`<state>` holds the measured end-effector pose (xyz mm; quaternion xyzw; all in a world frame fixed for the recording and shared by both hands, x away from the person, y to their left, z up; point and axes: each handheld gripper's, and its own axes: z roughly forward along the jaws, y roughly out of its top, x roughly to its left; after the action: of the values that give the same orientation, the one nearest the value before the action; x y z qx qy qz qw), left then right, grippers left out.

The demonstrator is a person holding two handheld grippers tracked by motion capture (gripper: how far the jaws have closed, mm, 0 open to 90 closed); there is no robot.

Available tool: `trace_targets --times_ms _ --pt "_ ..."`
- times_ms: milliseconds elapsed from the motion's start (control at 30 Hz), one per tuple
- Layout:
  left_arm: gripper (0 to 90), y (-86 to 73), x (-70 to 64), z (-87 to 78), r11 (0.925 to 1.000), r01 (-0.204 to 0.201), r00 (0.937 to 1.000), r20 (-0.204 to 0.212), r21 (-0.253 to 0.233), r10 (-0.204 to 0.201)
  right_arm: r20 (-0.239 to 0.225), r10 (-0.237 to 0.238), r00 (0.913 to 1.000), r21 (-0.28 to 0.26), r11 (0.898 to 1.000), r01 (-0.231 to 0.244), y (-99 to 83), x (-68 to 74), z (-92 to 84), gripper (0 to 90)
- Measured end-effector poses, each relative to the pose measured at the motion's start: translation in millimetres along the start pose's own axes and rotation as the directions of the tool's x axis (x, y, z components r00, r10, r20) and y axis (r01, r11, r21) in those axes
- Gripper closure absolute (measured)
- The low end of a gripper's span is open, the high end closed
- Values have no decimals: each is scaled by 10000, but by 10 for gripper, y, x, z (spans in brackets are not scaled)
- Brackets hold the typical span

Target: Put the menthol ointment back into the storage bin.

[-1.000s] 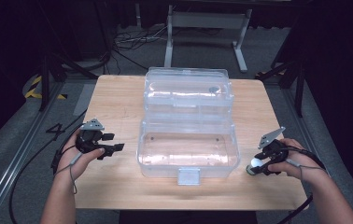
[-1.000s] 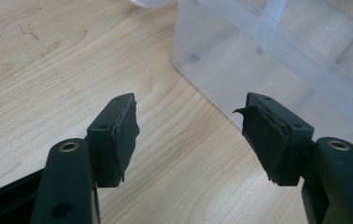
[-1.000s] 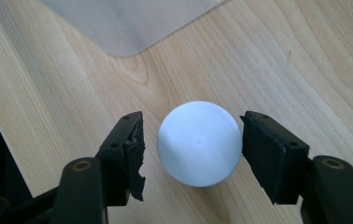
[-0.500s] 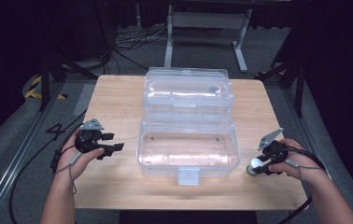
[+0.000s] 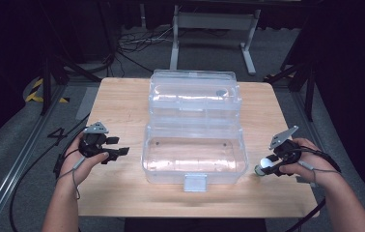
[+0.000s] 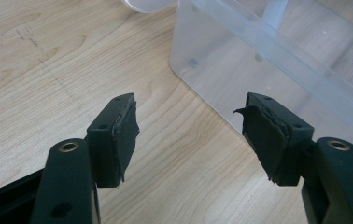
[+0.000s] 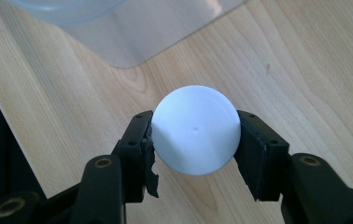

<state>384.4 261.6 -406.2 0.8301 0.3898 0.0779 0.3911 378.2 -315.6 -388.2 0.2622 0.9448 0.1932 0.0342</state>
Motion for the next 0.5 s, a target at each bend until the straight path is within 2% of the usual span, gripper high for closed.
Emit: trace_targets --times_ms 333,500 --pt "365 -9 -3 -19 10000 -16 10000 -51 -50 16 19 -191 9998 -170 9997 191 140 5 -150 504" --pt "365 -21 -1 -31 10000 18 10000 -67 -28 -19 -25 -371 9993 -397 9985 370 246 18 -285 504"
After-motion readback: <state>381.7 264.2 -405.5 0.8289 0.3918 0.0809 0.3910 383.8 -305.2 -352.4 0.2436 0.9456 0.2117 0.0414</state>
